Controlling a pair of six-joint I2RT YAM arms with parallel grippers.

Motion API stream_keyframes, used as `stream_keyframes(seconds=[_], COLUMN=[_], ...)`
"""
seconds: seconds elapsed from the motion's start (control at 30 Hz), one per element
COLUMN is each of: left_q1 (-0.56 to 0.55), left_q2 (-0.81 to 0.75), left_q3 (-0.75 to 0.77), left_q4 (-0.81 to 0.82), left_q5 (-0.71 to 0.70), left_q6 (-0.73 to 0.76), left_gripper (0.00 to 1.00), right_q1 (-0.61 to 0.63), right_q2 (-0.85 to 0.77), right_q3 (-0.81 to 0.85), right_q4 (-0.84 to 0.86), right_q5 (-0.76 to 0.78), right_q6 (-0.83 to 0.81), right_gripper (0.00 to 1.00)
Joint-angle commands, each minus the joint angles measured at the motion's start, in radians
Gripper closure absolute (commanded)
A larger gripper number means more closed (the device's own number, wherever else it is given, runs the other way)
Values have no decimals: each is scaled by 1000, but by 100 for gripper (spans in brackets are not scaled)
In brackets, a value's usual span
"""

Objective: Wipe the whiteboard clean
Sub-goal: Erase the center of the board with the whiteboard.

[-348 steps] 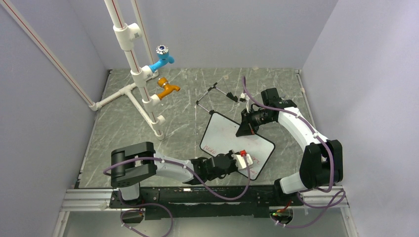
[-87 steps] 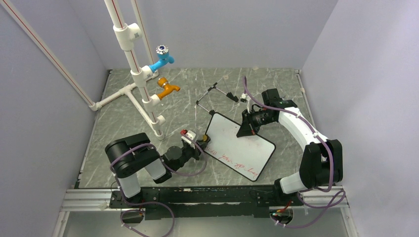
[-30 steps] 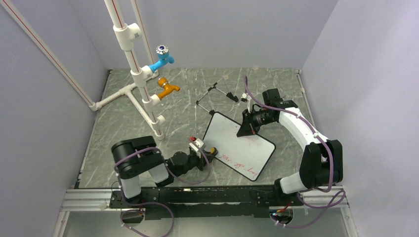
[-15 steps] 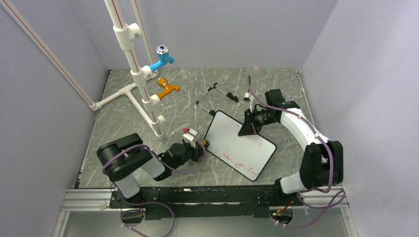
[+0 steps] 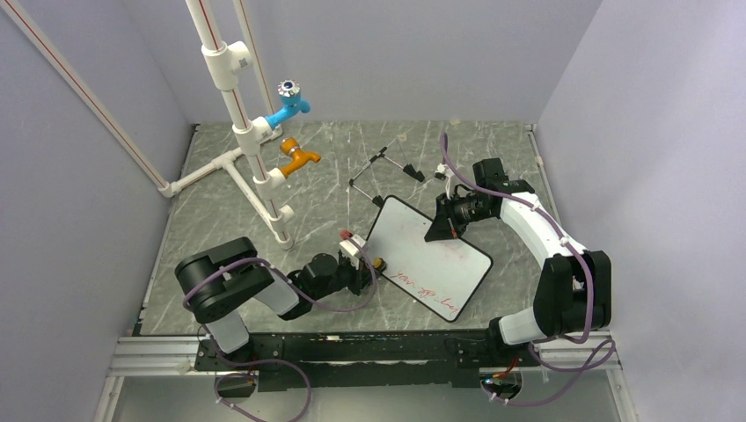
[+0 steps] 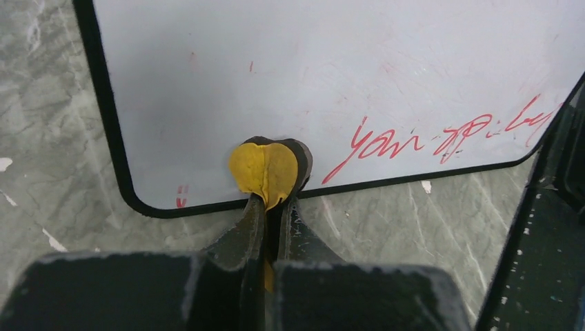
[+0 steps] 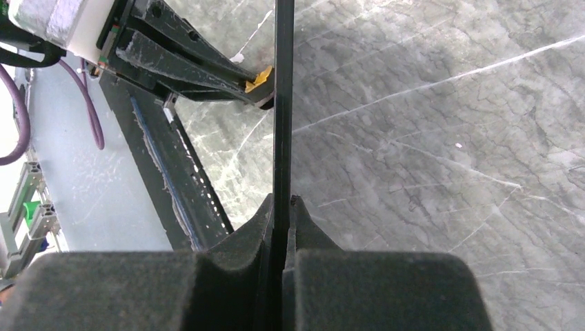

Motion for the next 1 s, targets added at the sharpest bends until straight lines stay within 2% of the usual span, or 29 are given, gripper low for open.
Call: stream_keyframes(seconds=[0.0, 0.07, 0.23, 0.37, 0.43, 0.57, 0.63, 0.8, 0.97], left_q1=[39, 84, 141, 177, 176, 175, 162, 131, 114], left_q2=[-98, -209, -512, -617, -602, -471, -398, -278, -233], left_q3=[-55, -82, -64, -47, -34, -10, 12, 83, 139], left_q4=[-136, -203, -514, -623, -644, -595, -577, -571, -599], left_q5=[25, -15, -110, -64, -22, 108, 128, 88, 34], left_q6=[-92, -129, -140, -91, -57, -24, -9, 8, 19], left_gripper=[100, 100, 100, 100, 100, 100, 100, 100, 100], right_q1=[15, 15, 14, 15, 14, 15, 14, 14, 14], right_q2=[-8, -7, -10, -13, -13, -13, -14, -10, -7], right_q3=[-5, -5, -5, -7, -7, -7, -8, -10, -9], right_q4=[76, 77, 78, 78, 78, 79, 79, 81, 80], right_q5=[27, 27, 28, 30, 28, 30, 31, 28, 25], right_q6=[-88, -87, -86, -85, -84, -85, -84, -85, -87], right_gripper=[100, 100, 100, 100, 100, 100, 100, 100, 100])
